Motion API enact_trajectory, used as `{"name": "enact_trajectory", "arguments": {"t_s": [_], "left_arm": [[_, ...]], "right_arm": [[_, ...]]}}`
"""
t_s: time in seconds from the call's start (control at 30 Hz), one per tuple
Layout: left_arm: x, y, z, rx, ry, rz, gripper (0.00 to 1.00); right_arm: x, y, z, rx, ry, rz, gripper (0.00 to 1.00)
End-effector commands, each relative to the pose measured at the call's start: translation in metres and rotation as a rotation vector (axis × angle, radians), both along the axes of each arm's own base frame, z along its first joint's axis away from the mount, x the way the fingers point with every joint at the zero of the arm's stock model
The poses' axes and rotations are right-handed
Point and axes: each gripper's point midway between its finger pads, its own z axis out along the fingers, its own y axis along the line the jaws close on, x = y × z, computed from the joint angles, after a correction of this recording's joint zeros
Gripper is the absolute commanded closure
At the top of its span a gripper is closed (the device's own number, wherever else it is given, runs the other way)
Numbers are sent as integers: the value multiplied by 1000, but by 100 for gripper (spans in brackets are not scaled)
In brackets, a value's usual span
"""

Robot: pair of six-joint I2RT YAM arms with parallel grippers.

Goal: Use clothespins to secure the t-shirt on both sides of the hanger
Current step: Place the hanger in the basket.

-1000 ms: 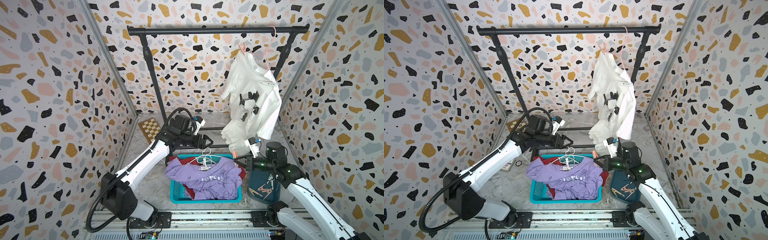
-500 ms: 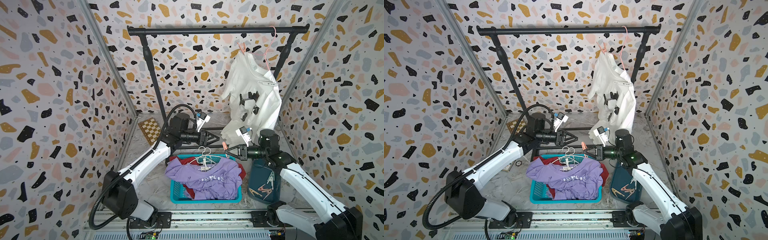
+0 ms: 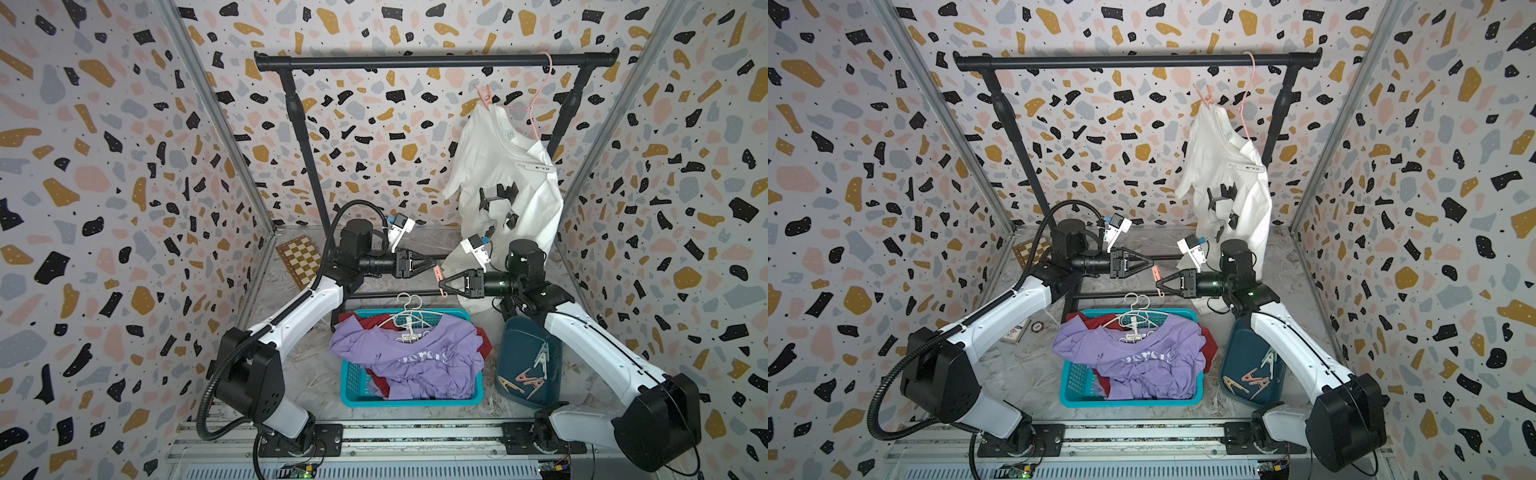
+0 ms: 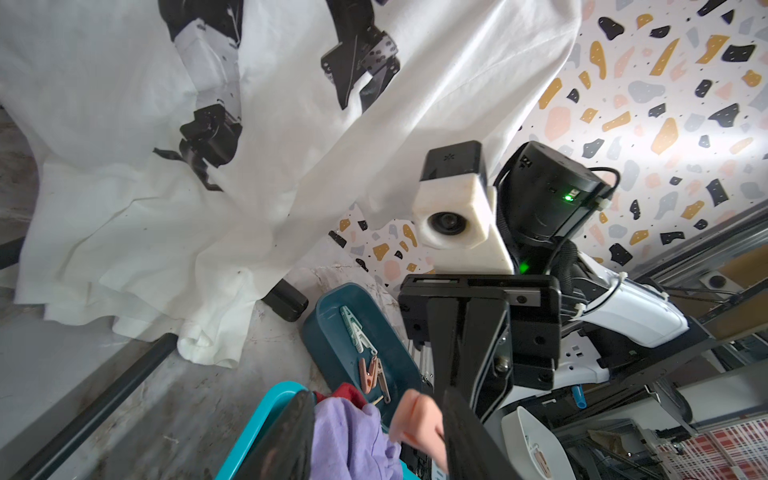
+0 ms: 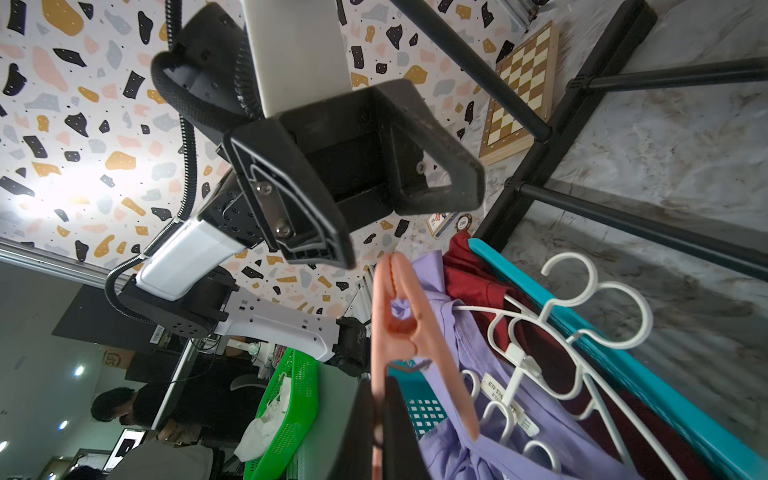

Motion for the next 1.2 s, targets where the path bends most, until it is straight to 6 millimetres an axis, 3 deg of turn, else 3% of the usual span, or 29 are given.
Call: {"name": "enact_trajectory", "arguments": {"t_s": [0.0,0.33,0.6,1.17], "left_arm": [[-4,-2,13,-52,-52,-38,56],[-3,-3,10,-53,-45,-49,62],[-1,-4,5,-47,-35,-47,60],[0,-4,7,-49,-35,-42,77]], "right_arm": [[0,5,23,40,-31,38,100],[8,11,31,59,-38,66,100],[8,13,35,66,-44,77,100],[11,16,30,58,-29,80,100]]}}
